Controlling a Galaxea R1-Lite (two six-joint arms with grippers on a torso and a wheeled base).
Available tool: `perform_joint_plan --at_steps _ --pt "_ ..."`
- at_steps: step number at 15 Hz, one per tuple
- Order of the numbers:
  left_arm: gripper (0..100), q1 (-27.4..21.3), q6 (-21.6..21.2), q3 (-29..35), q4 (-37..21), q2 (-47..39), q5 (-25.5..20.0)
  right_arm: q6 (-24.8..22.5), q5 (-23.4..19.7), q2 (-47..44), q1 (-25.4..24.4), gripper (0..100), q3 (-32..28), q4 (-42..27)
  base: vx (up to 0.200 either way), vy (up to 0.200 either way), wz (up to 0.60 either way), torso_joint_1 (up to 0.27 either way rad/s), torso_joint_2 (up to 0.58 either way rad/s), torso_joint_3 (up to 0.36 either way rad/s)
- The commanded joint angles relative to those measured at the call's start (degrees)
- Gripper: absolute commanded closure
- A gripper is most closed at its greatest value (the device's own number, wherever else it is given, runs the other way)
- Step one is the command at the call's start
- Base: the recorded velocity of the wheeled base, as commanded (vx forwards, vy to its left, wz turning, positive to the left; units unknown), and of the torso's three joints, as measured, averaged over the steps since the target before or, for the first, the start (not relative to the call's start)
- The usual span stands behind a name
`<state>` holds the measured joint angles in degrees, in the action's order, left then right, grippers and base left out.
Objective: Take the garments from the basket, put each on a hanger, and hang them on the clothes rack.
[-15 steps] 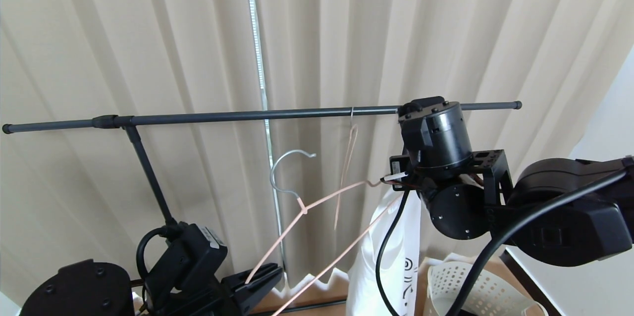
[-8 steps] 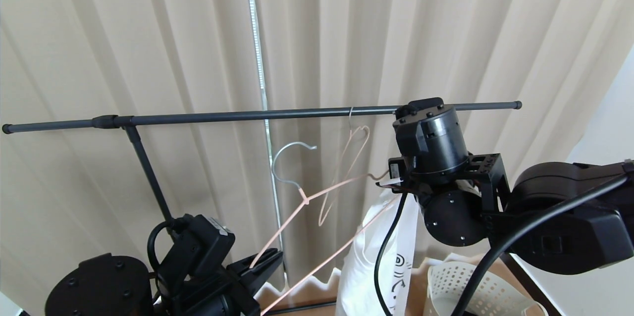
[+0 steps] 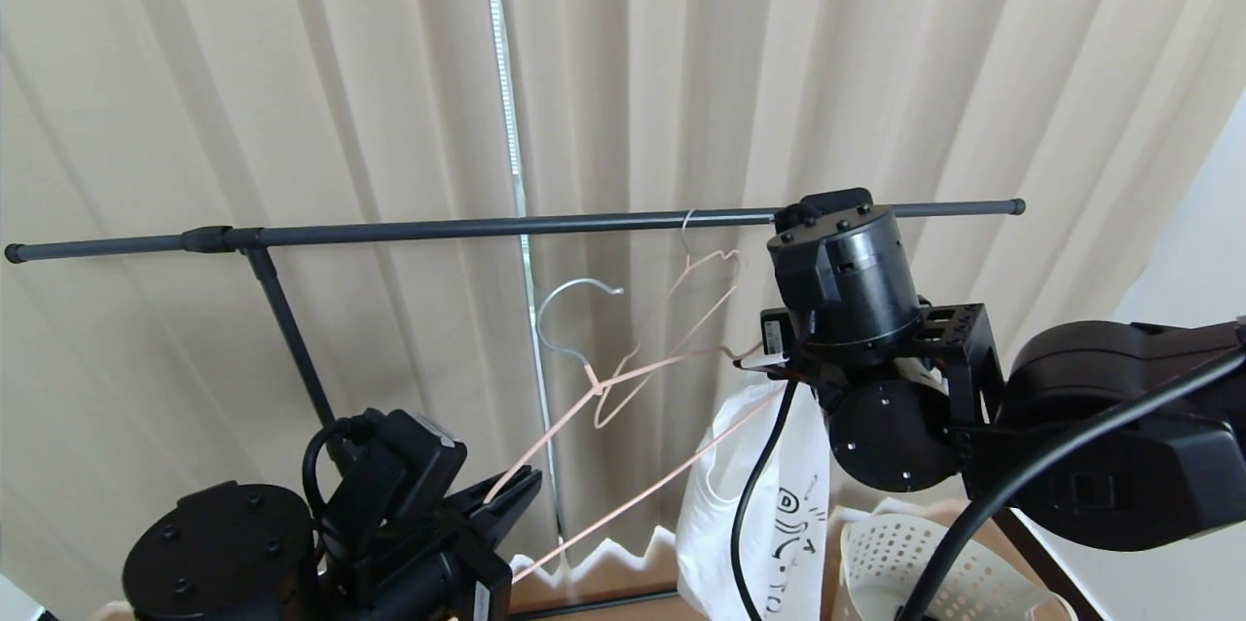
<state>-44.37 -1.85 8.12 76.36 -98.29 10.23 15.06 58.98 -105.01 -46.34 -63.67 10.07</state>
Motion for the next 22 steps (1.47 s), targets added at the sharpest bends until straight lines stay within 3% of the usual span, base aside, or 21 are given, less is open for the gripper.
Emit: perform_joint_plan --at_steps 1,5,7,13,22 --pt "100 0.52 -1.84 -0.30 2.74 -3.22 1.81 -0.03 0.17 0.68 -0.33 100 0.13 -0.31 0.000 0.000 0.00 0.000 0.00 0.000" --pt "100 0.60 -2.63 -1.44 10.39 -7.18 3.04 -0.38 0.52 0.77 -2.97 100 0.74 -0.75 0.000 0.000 0.00 0.000 0.00 0.000" --pt "100 0.52 -2.63 -1.62 10.65 -7.18 3.04 -0.55 0.61 0.77 -3.85 100 0.92 -0.75 0.000 0.000 0.00 0.000 0.00 0.000" --pt "100 4.12 -8.43 -1.97 10.74 -7.18 6.73 -1.96 2.72 2.88 -1.74 100 0.65 -0.75 0.000 0.000 0.00 0.000 0.00 0.000" --pt "100 5.88 -8.69 0.93 13.64 -10.87 12.10 -2.75 2.63 0.95 -2.71 100 1.18 -0.67 0.000 0.000 0.00 0.000 0.00 0.000"
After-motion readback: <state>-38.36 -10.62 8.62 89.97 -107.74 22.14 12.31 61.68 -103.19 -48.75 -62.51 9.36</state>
